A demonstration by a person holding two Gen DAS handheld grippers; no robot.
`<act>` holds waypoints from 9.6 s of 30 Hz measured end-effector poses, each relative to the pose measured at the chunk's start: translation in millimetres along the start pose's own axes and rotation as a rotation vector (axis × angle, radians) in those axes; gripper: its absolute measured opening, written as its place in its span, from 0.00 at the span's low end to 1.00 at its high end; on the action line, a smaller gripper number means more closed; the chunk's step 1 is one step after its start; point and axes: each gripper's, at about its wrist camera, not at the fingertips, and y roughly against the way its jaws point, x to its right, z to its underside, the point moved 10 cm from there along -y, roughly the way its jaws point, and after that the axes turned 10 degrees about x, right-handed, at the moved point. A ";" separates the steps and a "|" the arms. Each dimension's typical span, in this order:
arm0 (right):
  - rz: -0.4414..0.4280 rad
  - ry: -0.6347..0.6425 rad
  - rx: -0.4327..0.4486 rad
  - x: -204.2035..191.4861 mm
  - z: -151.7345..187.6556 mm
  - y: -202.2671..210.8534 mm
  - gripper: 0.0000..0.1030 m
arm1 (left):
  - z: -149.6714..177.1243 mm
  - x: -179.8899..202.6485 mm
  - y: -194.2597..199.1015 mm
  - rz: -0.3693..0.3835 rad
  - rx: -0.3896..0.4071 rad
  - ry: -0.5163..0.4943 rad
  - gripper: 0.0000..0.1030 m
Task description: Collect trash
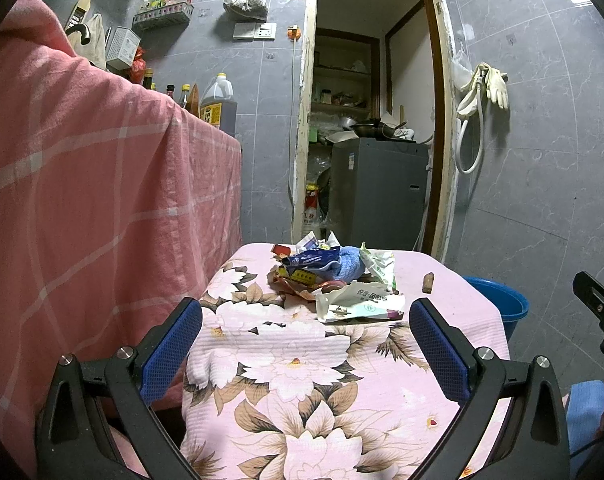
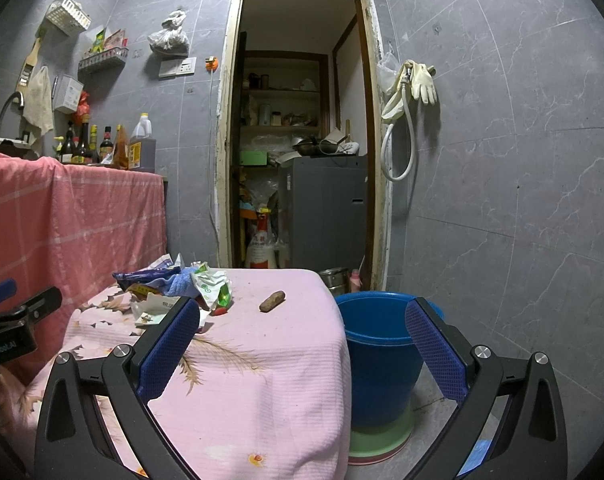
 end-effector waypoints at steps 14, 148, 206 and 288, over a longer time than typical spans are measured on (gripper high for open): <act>0.000 -0.002 -0.001 -0.1 0.1 -0.2 1.00 | 0.6 -0.2 -0.6 0.001 -0.001 0.000 0.99; 0.010 -0.226 -0.203 222.7 86.0 -244.1 0.15 | 83.2 352.7 -293.9 0.397 -0.417 0.053 0.00; -0.342 -0.236 0.038 -56.5 -52.5 -182.8 1.00 | -27.5 -41.4 -133.7 -0.044 -0.034 0.156 0.98; -0.375 -0.057 -0.037 -59.3 -32.4 -174.7 0.06 | -27.1 62.5 -126.2 0.231 -0.045 0.167 0.08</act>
